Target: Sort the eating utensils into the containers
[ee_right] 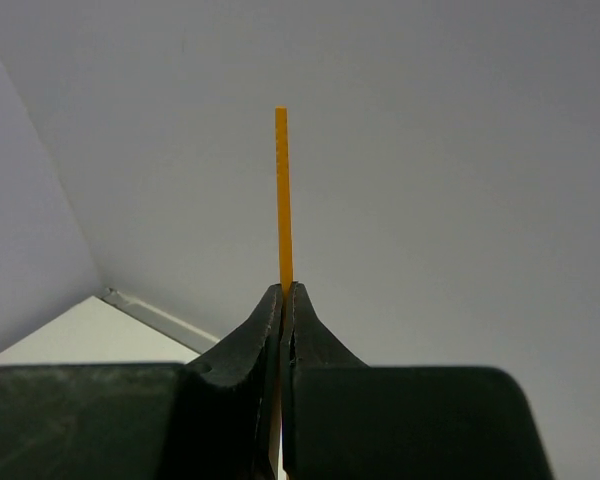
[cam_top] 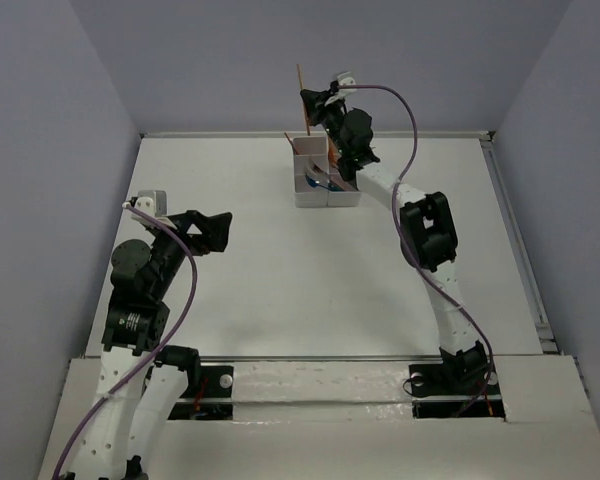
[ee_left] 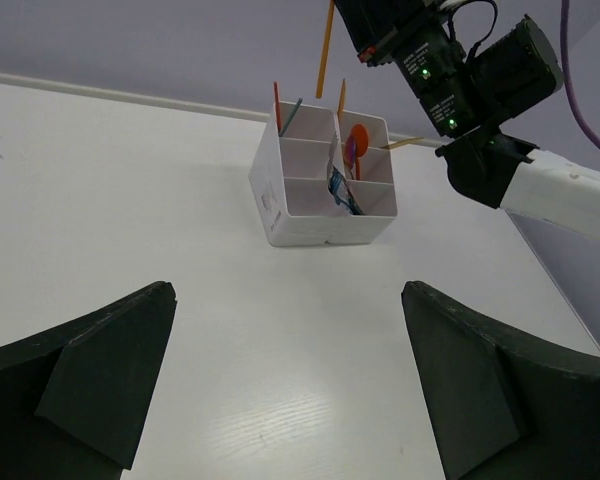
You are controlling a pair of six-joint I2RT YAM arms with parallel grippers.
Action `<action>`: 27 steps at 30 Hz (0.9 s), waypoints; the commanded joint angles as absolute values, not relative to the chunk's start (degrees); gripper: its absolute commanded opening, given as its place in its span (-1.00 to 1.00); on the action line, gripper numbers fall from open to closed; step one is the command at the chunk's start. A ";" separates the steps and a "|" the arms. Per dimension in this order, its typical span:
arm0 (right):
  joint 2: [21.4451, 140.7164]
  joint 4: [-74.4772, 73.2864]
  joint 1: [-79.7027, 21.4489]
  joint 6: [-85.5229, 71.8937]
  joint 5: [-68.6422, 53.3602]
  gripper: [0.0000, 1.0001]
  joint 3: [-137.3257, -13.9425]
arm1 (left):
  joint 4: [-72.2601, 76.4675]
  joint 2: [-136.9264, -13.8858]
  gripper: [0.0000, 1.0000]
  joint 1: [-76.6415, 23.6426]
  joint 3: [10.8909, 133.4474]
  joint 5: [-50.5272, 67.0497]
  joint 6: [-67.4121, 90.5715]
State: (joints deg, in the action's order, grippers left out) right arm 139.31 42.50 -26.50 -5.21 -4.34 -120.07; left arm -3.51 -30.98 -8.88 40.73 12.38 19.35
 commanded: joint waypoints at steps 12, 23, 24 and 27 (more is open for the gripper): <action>141.24 46.58 -25.75 -5.10 -7.12 -1.00 -117.86 | -0.35 -31.55 0.98 -8.61 40.78 13.54 18.72; 141.24 48.34 -25.75 -5.80 -8.00 -0.98 -115.14 | -0.35 -32.34 0.98 -6.86 40.61 14.59 18.63; 141.33 48.34 -25.75 -5.71 -7.91 -0.96 -114.96 | -0.35 -32.26 0.98 -6.33 40.61 14.59 18.72; 141.59 48.78 -25.75 -5.27 -7.38 -0.88 -114.44 | -0.35 -32.34 0.98 -6.33 40.61 14.77 18.72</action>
